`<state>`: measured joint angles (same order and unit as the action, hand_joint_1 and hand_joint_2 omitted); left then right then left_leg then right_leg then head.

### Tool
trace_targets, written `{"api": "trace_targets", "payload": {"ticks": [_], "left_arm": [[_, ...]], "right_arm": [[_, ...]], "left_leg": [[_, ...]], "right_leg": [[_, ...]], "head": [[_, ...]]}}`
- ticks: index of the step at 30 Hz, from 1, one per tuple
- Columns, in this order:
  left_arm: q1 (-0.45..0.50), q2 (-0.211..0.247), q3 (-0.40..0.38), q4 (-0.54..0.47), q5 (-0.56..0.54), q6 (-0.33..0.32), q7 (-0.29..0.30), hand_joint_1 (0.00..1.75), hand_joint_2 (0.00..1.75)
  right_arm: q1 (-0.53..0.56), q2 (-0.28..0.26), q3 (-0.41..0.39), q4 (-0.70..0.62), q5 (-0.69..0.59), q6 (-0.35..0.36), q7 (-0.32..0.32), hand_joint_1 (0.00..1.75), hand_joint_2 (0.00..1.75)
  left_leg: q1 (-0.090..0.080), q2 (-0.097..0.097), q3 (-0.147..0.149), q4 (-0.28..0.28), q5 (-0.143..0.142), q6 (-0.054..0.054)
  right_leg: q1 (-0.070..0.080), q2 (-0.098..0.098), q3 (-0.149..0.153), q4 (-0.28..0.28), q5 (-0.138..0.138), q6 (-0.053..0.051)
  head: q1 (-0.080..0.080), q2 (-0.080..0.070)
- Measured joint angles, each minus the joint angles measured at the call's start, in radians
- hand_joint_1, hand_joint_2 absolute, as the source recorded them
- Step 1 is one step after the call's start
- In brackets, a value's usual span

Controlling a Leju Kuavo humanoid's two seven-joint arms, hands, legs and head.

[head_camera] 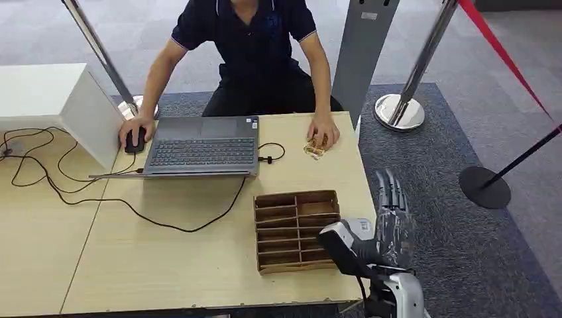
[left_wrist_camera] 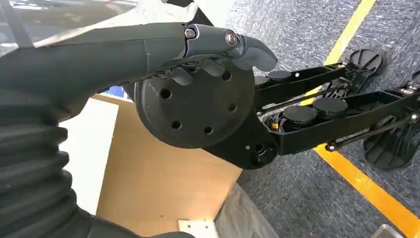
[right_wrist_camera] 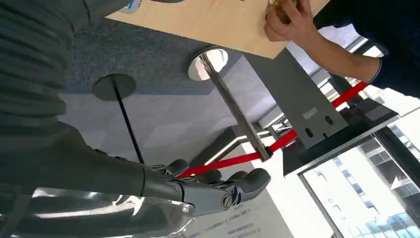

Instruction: Pass the card to the sensor for recognition and then transmit it.

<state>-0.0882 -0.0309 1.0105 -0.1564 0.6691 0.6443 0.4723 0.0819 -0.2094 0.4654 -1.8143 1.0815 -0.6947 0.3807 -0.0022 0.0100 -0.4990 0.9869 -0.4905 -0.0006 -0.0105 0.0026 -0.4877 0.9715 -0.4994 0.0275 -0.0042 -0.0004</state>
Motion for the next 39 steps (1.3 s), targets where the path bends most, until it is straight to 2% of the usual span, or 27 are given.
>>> {"api": "trace_targets", "payload": {"ticks": [39], "left_arm": [[0.003, -0.003, 0.0, -0.003, 0.0, 0.0, 0.0, 0.0, 1.75]], "right_arm": [[-0.002, 0.0, 0.031, 0.034, -0.005, 0.0, -0.005, 0.0, 1.75]], "left_leg": [[0.0, 0.0, 0.0, 0.0, 0.0, 0.0]], "right_leg": [[0.0, 0.0, 0.0, 0.0, 0.0, 0.0]], "head": [[0.0, 0.0]]}}
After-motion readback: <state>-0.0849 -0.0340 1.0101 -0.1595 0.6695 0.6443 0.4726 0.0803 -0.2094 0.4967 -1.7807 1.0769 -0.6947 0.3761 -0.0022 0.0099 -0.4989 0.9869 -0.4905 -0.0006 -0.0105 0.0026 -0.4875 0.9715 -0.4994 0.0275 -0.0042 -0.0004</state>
